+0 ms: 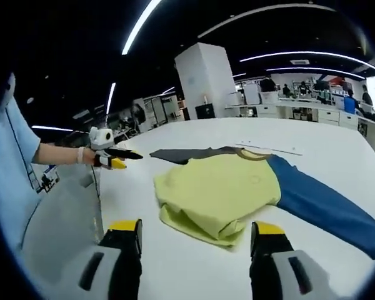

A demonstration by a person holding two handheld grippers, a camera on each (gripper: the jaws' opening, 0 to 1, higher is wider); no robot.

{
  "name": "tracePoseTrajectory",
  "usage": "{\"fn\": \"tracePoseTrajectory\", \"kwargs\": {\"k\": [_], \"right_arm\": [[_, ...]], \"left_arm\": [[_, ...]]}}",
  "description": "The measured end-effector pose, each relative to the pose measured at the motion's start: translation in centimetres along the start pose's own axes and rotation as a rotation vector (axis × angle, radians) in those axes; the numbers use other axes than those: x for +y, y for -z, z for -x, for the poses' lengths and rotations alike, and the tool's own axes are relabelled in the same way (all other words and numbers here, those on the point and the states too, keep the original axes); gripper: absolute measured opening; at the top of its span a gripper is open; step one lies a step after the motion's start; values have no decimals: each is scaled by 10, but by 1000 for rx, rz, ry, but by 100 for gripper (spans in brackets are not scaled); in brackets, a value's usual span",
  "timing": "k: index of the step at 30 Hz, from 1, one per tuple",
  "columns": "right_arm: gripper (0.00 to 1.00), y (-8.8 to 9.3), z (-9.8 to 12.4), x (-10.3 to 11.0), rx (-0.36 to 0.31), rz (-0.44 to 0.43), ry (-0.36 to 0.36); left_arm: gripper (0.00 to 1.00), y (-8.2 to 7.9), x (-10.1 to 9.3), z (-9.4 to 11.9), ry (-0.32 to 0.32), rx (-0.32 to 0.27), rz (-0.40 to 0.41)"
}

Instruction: Fold the garment on the visible template until the final outline fits inside the template.

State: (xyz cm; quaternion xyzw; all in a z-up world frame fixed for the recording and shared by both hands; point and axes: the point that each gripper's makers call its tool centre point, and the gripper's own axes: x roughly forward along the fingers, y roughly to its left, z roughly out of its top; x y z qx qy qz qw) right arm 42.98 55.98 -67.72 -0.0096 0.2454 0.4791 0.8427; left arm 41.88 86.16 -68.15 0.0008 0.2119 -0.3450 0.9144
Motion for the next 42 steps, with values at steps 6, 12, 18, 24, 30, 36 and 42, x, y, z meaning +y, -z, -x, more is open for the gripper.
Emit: {"fn": "tracePoseTrajectory", "kwargs": {"k": [6,12,18,24,30,36,42], "right_arm": [[61,-1,-8,-2,15,43,13],[50,1,-23,1,53,136,20],[52,1,-30,8,40,87,6],[53,5,-18,3,17,35,31],[55,4,-6,-4,-28,-41,65],[56,9,-2,-3,-28,-20,81],[56,9,-2,-3,-34,-29,80]], "left_arm": [[51,11,-3,-14,12,58,-68],[43,18,-4,-28,2,105,-181],[34,30,-1,-45,-9,181,-347],[26,45,-5,-56,35,258,-492],[25,48,8,-63,18,314,-645],[17,53,18,-68,38,372,-708],[4,58,18,-69,62,427,-791]]}}
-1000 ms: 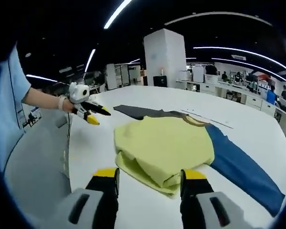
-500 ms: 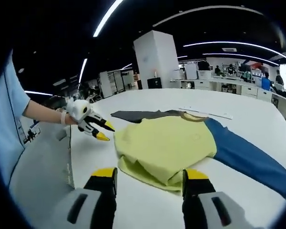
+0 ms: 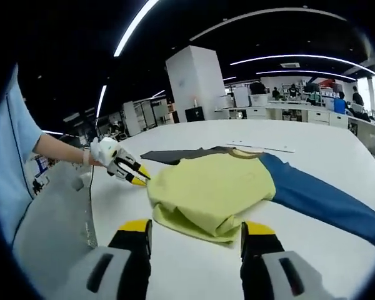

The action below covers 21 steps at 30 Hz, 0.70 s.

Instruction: Fold the garment on the visible template until the final outline fits inside the template.

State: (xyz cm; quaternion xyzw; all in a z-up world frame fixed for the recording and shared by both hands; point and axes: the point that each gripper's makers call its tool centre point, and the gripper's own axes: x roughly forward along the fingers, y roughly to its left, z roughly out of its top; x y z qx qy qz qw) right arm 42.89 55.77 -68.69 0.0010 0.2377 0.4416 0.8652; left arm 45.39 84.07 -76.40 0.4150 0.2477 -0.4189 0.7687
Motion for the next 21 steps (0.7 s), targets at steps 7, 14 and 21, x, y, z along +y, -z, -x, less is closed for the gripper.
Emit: {"fn": "tracePoseTrajectory", "kwargs": {"k": [7,14,21], "right_arm": [[57,2,-2,3,-3,-19,-8],[56,6,-3,3,-11,-33,-9],[56,10,0,5,-26,-52,-3]], "left_arm": [[0,-11,7,7,-8,-18,22],[0,-52,47,24,-63,-117,94],[0,-91,92,14,-83,-143,75]]}}
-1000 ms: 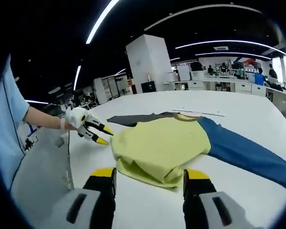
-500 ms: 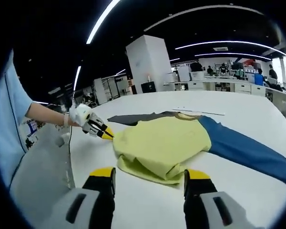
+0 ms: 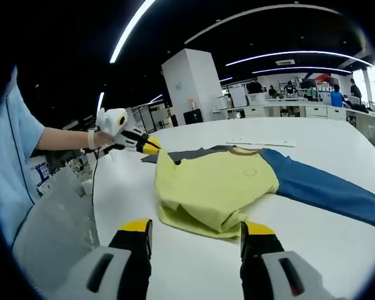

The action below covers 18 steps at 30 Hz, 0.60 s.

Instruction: Fold the garment on the visible template until the final outline fits inside the template.

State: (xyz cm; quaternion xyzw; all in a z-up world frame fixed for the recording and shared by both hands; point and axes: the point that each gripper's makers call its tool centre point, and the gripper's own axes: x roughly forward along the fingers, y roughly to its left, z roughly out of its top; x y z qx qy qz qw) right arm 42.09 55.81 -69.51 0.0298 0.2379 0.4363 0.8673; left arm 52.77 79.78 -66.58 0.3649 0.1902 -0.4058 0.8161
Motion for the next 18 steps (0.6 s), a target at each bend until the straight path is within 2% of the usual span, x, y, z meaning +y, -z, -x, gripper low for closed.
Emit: {"fn": "tracePoseTrajectory", "kwargs": {"k": [6,10,18], "right_arm": [[56,6,11,-4,-14,-24,25],[56,11,20,-8,-24,-47,52],[56,19,30,-14,-26,-73,82]], "left_arm": [[0,-7,8,-25,39,28,-9],[0,-10,5,-40,81,51,-18],[0,-6,6,-75,142,93,-11]]}}
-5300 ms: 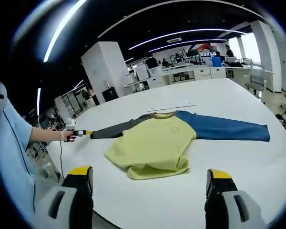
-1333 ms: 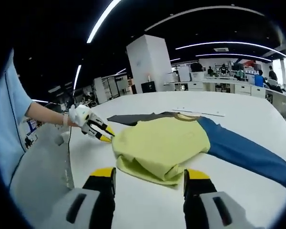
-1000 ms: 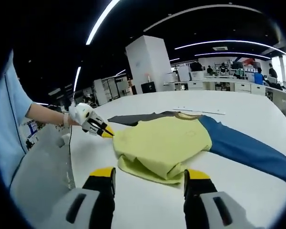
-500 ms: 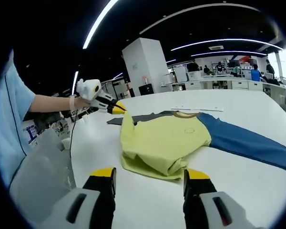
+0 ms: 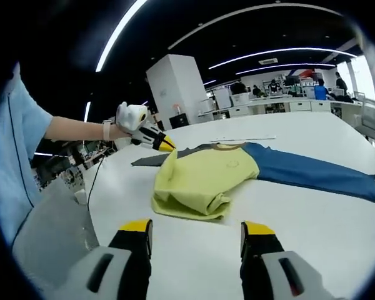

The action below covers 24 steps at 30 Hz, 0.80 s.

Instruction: Fold the garment on the visible template until the final outline fits inside the template.

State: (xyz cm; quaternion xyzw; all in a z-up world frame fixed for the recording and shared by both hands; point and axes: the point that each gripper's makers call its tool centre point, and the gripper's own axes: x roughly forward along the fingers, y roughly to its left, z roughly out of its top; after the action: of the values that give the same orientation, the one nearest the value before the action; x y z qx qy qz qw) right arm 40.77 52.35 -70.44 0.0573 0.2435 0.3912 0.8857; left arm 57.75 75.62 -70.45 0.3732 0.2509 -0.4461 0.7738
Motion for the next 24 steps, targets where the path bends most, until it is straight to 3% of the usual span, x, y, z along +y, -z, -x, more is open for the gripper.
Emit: {"fn": "tracePoseTrajectory", "kwargs": {"k": [12,24], "right_arm": [[56,-1,0,-6,-12,-16,19],[56,1,1,-6,-12,-23,24]], "left_arm": [[0,2,-7,-27,48,33,21],[0,3,-8,-26,44,28,76]]}}
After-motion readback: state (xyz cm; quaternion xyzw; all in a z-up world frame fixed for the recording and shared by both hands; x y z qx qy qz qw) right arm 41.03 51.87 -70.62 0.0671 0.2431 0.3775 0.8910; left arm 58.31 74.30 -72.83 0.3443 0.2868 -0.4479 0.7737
